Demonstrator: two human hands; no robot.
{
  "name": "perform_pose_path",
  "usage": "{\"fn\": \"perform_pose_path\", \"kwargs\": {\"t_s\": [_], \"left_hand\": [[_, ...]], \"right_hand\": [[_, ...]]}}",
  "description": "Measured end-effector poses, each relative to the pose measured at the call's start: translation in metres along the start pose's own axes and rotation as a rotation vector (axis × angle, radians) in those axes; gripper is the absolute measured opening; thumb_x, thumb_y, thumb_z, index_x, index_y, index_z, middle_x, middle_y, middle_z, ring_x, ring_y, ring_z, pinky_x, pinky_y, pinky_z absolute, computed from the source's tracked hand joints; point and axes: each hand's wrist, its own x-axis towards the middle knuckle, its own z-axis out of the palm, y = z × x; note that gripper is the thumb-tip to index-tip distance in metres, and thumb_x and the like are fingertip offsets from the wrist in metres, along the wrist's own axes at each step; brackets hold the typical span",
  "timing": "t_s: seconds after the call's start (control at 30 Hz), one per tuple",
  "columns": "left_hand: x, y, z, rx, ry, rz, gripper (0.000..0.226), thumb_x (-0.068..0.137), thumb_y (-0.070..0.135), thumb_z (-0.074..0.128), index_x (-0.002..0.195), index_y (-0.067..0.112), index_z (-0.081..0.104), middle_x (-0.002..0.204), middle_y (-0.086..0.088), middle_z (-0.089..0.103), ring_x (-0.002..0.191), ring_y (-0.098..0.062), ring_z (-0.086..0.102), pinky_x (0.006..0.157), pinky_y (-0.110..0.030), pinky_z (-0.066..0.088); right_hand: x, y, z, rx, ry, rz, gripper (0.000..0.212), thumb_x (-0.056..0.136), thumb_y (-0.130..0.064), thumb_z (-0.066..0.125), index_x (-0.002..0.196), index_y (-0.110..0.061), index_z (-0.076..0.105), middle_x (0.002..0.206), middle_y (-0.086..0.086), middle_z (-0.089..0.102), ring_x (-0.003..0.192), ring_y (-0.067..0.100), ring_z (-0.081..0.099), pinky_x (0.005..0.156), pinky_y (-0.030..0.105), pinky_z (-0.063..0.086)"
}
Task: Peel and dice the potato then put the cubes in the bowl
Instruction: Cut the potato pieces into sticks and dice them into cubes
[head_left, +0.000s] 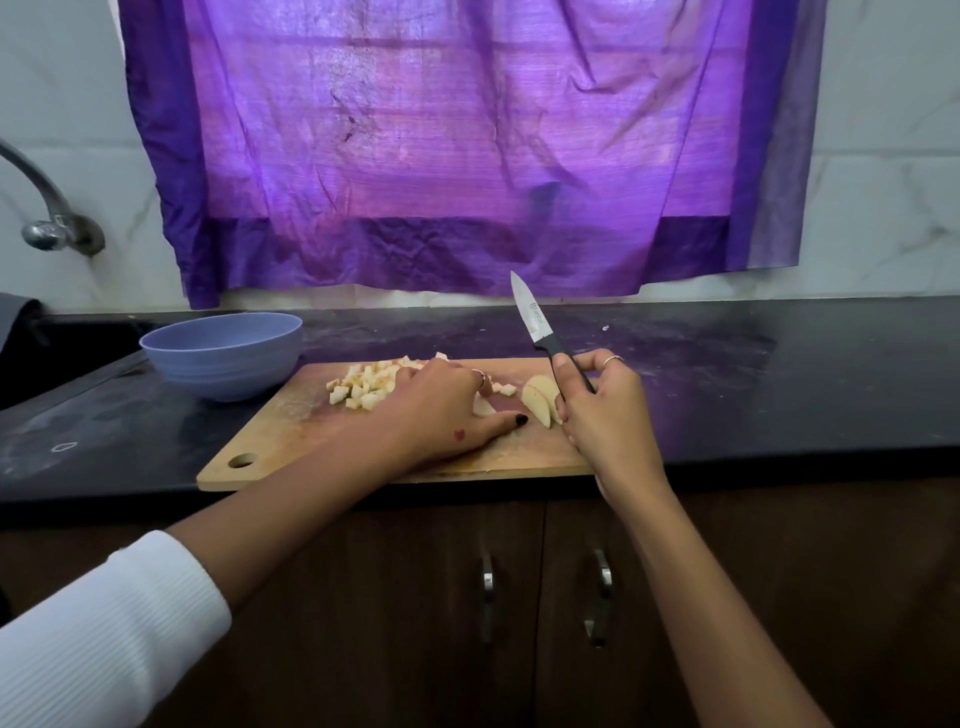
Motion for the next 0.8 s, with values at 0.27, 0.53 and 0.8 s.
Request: {"fn": "perform_pose_path", "kwargs": {"t_s": [0.27,0.53,0.8], "left_hand": [[0.001,0.001,-0.004,-0.149,-0.057,-0.025,0.059,0.082,0.066,0.055,0.122,0.022,0.056,0.118,0.002,0.062,0.116,-0.021,0.052,0.099,-0.049,0.041],[-0.04,0.011,-0.017,0.008,-0.157,0.126,0.074,0.078,0.077,0.037,0.125,0.023,0.053,0.129,0.009,0.044,0.131,-0.011,0.03,0.116,-0.055,0.009],[-0.056,0.021,-0.018,0.134,-0.069,0.174,0.049,0.092,0.06,0.037,0.127,0.029,0.052,0.126,0.008,0.05,0.122,-0.011,0.046,0.114,-0.051,0.018]], "right_hand": [[0.0,0.001,0.0,-0.006,0.003,0.003,0.02,0.095,-0.036,0.054,0.086,-0.018,0.057,0.068,-0.001,0.059,0.056,0.009,0.049,0.053,0.026,0.035],[-0.001,-0.001,0.0,-0.033,0.004,-0.008,0.02,0.095,-0.035,0.054,0.084,-0.018,0.056,0.066,0.0,0.06,0.055,0.011,0.049,0.054,0.028,0.036],[-0.004,-0.004,0.0,-0.058,0.002,0.003,0.021,0.095,-0.036,0.054,0.085,-0.018,0.057,0.067,0.001,0.06,0.057,0.012,0.049,0.056,0.031,0.037]]}}
